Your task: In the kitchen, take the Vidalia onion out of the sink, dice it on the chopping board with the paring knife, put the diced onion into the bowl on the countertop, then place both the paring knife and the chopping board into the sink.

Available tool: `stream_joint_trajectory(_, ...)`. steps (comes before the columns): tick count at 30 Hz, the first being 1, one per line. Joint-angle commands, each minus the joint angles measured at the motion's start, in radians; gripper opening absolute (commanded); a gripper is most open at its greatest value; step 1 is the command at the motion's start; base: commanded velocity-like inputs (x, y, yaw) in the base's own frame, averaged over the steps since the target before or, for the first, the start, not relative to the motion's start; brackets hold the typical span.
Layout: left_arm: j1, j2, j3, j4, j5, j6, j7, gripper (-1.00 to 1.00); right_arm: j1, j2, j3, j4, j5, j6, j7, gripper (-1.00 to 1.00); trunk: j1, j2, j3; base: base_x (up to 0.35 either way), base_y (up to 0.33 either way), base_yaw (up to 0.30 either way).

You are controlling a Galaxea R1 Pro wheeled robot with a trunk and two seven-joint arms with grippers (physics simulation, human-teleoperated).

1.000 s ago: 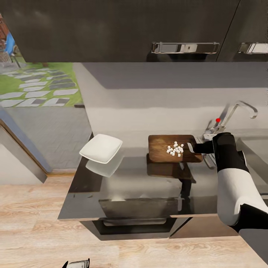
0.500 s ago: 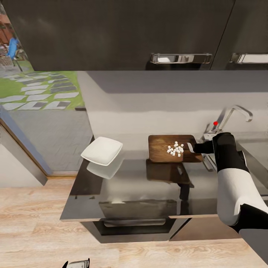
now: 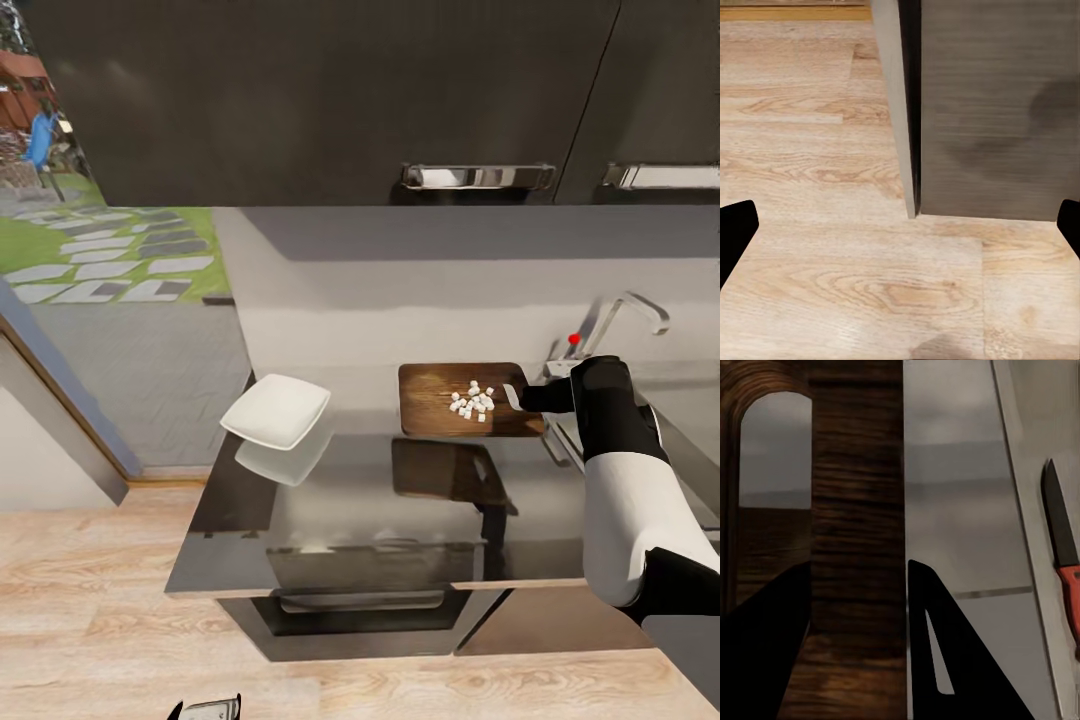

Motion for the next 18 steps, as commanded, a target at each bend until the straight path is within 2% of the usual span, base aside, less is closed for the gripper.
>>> stream_joint_trajectory(1, -0.002, 0.0, 0.002, 0.004, 0.001, -0.006, 0.0, 1.0, -0.001, 0.0, -0.001, 0.0, 0.009, 0.002, 0.01, -1.0, 0.001, -0.002, 0.0, 0.0, 0.0, 0.0)
stream_joint_trajectory(7, -0.002, 0.0, 0.002, 0.004, 0.001, -0.006, 0.0, 1.0, -0.001, 0.0, -0.001, 0.0, 0.009, 0.002, 0.01, -1.0, 0.001, -0.002, 0.009, 0.0, 0.059, 0.0)
stream_joint_trajectory(18, -0.002, 0.0, 0.002, 0.004, 0.001, -0.006, 0.0, 1.0, -0.001, 0.0, -0.001, 0.0, 0.008, 0.002, 0.01, -1.0, 0.001, -0.002, 0.027, 0.0, 0.283, 0.0)
